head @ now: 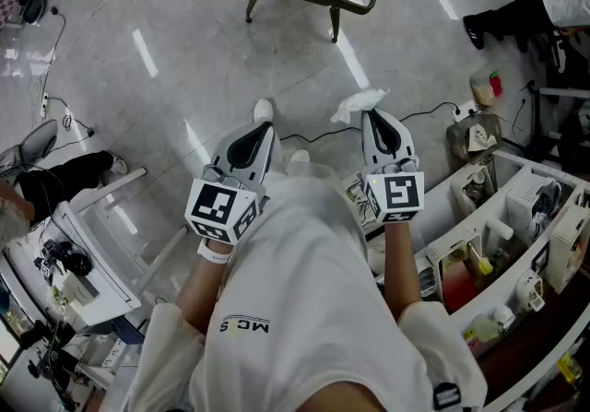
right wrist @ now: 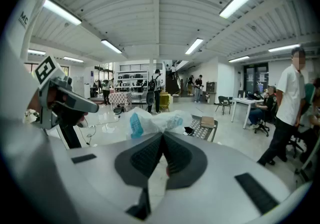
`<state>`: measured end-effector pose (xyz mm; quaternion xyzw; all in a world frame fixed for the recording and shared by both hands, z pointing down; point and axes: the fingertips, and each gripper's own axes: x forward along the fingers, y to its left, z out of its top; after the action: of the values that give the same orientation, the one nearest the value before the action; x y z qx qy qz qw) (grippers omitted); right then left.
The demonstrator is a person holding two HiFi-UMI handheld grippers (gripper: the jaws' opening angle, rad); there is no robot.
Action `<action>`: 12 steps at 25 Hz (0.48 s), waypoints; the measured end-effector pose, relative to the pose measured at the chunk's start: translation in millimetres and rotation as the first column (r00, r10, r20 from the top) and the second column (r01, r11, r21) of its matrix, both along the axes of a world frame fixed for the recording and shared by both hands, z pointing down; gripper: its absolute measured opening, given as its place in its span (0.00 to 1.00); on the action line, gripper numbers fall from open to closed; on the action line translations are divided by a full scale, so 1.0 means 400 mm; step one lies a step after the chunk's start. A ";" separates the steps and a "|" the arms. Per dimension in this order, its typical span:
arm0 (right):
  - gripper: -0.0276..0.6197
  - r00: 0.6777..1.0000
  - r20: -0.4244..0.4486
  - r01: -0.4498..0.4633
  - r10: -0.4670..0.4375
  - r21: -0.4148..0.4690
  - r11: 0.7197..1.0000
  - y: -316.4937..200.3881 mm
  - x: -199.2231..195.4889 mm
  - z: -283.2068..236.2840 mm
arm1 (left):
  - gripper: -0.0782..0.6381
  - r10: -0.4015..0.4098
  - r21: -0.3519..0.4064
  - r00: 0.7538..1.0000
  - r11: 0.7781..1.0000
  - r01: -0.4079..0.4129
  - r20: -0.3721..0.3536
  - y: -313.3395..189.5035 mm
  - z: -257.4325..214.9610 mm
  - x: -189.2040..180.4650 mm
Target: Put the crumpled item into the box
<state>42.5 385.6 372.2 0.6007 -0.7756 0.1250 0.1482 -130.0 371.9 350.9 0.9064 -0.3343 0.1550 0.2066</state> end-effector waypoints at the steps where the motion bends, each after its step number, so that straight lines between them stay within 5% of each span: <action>1: 0.07 1.000 0.010 -0.016 0.016 0.004 1.000 0.040 0.006 -0.010 | 0.14 0.006 0.003 1.000 1.000 -0.006 -0.009 0.021 -0.005 0.020; 12: 0.07 0.999 0.019 -0.042 0.040 0.113 0.993 0.191 -0.056 -0.089 | 0.14 0.032 0.047 0.999 0.998 -0.032 -0.012 0.156 0.005 0.056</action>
<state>19.9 462.1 336.7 0.6227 -0.7703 0.0890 0.1049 -107.7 434.3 352.8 0.9171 -0.3220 0.1448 0.1851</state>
